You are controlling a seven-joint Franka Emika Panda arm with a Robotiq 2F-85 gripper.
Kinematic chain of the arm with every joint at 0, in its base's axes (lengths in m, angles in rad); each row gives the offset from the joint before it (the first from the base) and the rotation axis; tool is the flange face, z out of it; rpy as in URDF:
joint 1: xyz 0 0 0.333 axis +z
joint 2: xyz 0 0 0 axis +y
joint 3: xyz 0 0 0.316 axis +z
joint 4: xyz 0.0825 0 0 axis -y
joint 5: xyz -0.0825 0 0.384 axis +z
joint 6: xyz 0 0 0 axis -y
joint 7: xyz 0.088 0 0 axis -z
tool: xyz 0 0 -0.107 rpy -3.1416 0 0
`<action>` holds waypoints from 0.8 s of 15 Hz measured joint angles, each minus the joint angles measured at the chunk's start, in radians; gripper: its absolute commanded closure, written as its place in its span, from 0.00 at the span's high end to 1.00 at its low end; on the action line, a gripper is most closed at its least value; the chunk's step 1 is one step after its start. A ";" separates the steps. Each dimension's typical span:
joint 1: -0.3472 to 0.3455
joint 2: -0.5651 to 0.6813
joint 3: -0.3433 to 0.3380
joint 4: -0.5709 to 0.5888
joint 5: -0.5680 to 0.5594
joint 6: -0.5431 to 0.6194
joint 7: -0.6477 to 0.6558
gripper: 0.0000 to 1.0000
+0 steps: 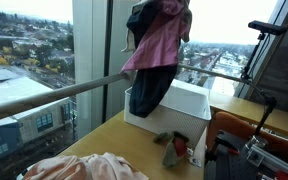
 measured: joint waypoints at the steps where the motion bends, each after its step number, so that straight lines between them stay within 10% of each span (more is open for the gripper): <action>1: -0.017 -0.013 -0.010 0.021 0.005 -0.013 -0.012 0.04; 12: -0.093 0.028 -0.049 -0.056 0.099 0.007 -0.052 0.04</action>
